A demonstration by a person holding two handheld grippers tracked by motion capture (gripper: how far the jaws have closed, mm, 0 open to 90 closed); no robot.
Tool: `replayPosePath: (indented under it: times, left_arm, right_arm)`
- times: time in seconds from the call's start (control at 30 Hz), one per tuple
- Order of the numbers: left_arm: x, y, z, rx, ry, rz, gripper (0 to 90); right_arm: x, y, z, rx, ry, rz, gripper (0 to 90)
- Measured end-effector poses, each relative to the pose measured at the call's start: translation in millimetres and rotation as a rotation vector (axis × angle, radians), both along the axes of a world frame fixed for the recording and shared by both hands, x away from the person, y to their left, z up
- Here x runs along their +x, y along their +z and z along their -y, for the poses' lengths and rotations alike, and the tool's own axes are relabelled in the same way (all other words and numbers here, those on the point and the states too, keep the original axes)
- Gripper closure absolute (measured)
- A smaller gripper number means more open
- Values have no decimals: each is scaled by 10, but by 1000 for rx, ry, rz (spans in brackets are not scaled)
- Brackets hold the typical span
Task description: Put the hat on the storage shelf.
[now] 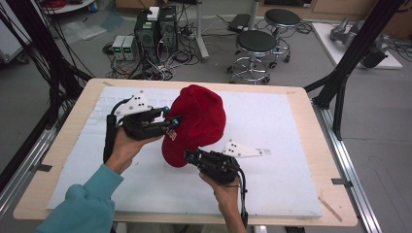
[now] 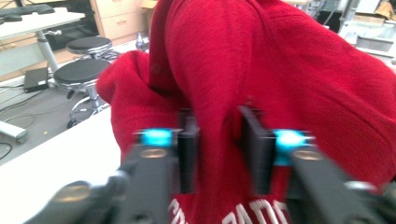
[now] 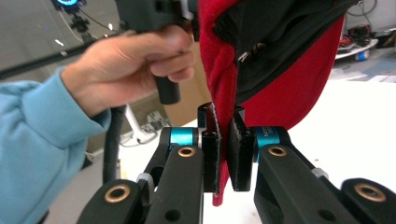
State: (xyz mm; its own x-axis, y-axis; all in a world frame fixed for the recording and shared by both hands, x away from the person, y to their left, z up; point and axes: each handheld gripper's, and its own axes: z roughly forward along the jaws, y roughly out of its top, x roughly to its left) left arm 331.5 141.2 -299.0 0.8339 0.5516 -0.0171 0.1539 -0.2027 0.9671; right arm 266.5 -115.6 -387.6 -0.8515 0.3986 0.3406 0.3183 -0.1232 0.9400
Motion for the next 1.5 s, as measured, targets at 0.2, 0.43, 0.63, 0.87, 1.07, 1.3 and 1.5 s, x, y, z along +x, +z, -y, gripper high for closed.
replayPosePath:
  times: [0.2,0.43,0.63,0.87,1.07,1.3,1.5]
  left_arm:
    - [21,-5,-45,-13,6,-26,134]
    - [-1,28,-203,-28,9,2,117]
    - [-77,-45,-425,55,58,25,118]
    - [-197,-298,-763,123,129,43,125]
    - [-288,-543,-1048,118,178,29,125]
    - [-422,-850,-1280,106,209,-8,125]
    - [-502,-1093,-1463,46,260,-20,125]
  right_arm:
    - [-8,-10,-1,-19,-19,-5,857]
    - [-5,7,15,-10,-37,9,857]
    - [27,52,56,-6,-88,23,857]
    - [153,139,116,-14,-150,42,857]
    - [282,256,67,-40,-187,71,857]
    - [485,350,-51,-70,-222,99,857]
    - [667,381,-138,-85,-248,94,857]
